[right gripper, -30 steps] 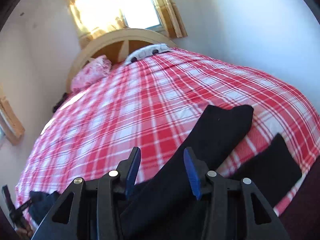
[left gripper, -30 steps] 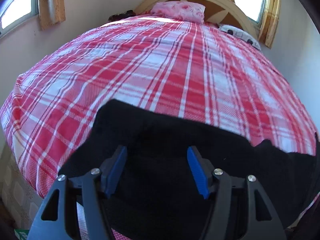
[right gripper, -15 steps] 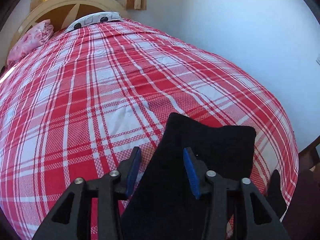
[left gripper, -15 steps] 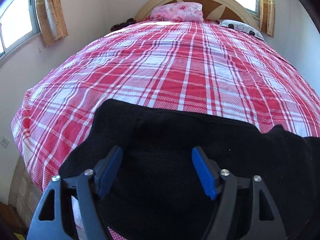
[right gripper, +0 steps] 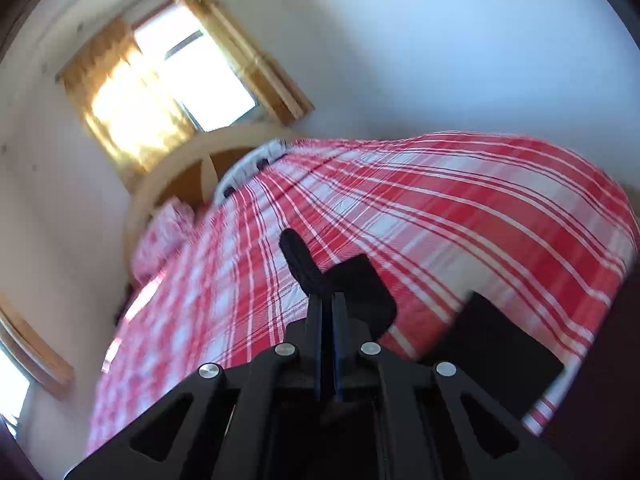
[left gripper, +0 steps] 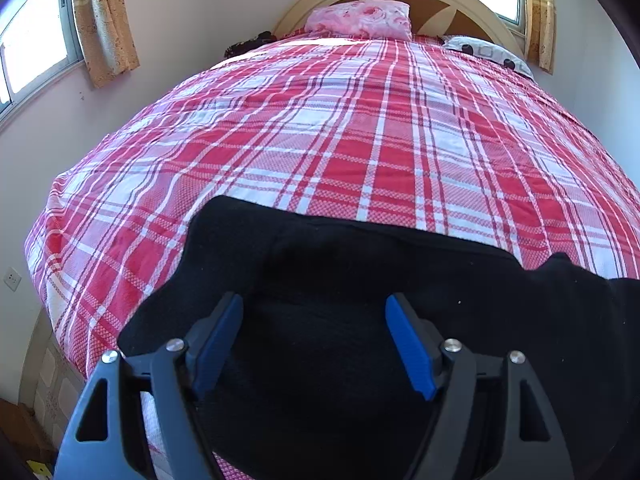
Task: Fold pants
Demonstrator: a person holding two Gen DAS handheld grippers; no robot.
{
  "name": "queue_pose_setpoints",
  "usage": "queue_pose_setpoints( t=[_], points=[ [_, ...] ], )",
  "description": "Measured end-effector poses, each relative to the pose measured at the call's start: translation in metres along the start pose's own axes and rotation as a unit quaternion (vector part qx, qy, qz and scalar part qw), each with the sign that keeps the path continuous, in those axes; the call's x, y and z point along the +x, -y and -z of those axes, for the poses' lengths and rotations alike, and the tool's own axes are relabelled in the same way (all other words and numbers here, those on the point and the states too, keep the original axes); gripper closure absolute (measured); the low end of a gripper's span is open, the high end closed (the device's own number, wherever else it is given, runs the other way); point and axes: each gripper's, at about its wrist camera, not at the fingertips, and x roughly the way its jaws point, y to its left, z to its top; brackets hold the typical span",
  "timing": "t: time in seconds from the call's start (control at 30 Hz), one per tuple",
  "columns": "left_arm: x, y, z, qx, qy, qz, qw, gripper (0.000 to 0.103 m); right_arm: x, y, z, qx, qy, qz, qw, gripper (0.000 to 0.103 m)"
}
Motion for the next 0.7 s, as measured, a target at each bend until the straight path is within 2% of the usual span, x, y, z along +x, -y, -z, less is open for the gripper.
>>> queue_pose_setpoints(
  t=[0.1,0.27,0.33,0.43,0.6,0.7],
  points=[
    [0.001,0.0,-0.001,0.0,-0.003,-0.001,1.0,0.026,-0.023,0.045,0.017,0.028,-0.005,0.007,1.0,0.099],
    [0.0,-0.001,-0.002,-0.008,-0.006,0.0,0.9999,0.025,-0.03,0.1,0.043,0.1,-0.022,0.029,0.994,0.099],
    [0.0,-0.001,-0.002,-0.006,-0.007,0.0,1.0,0.025,-0.028,0.107,0.052,0.109,-0.029,0.042,0.993,0.099],
    [0.0,-0.001,-0.003,-0.006,-0.01,0.001,0.9999,0.025,-0.032,0.108,0.058,0.093,-0.026,0.104,0.99,0.099],
    [0.0,-0.001,-0.002,-0.004,-0.009,0.001,0.9999,0.025,-0.057,0.13,0.052,0.139,0.004,0.133,0.981,0.098],
    [0.001,0.0,-0.003,-0.004,-0.011,0.0,0.9999,0.025,-0.064,0.128,0.05,0.151,-0.005,0.091,0.984,0.098]
  ],
)
